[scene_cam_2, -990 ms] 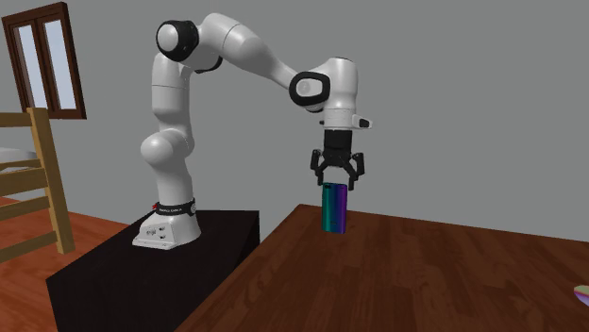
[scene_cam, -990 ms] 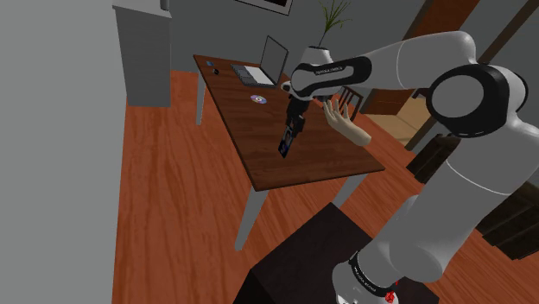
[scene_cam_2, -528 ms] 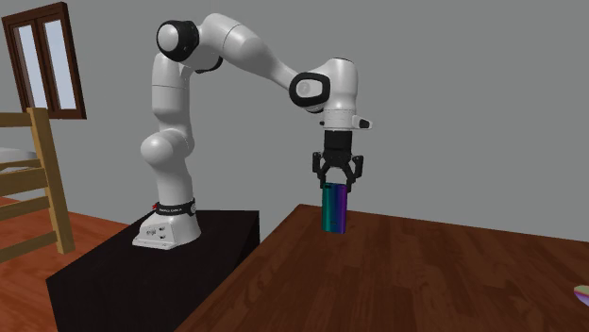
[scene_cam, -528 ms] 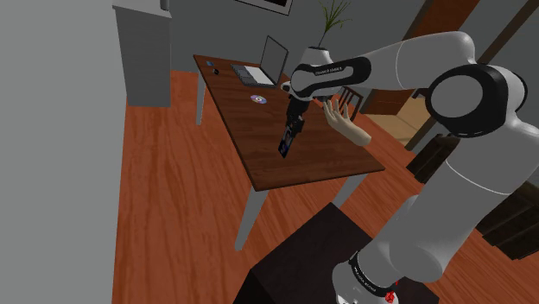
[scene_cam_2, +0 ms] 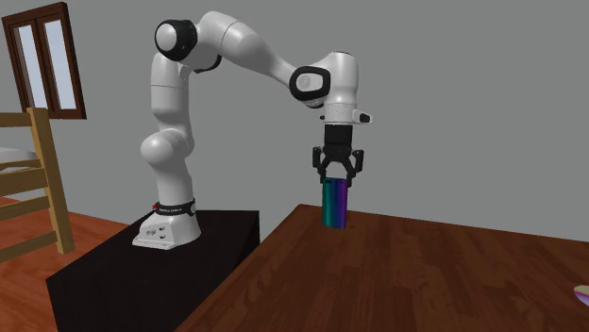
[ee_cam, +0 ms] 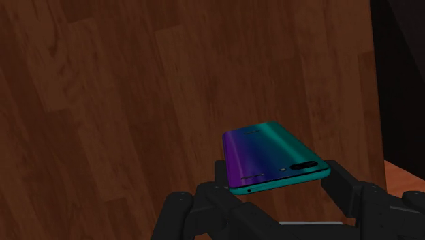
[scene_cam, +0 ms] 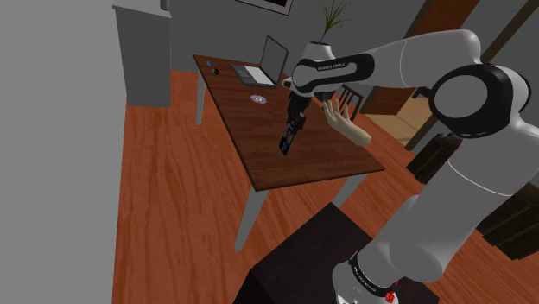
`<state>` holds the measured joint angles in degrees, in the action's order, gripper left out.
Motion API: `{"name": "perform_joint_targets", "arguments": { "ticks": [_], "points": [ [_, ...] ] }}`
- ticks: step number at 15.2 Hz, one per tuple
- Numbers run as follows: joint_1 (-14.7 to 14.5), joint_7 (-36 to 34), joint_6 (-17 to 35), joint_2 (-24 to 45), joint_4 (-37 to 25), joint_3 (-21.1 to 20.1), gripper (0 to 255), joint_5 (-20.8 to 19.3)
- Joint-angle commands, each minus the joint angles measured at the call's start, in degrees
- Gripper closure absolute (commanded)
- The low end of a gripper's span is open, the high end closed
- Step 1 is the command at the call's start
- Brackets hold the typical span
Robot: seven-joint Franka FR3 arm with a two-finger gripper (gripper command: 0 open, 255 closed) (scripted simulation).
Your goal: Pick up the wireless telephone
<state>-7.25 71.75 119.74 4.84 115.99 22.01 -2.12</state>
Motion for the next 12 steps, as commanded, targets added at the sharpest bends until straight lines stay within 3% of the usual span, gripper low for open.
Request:
{"name": "perform_joint_targets", "arguments": {
  "ticks": [1, 12],
  "points": [
    [-0.03, -0.06, -1.37, -0.65, -0.75, 0.03, 255, -0.25],
    [-0.24, -0.3, -8.87, -2.99, -6.06, -0.04, 255, -1.05]
  ]
}}
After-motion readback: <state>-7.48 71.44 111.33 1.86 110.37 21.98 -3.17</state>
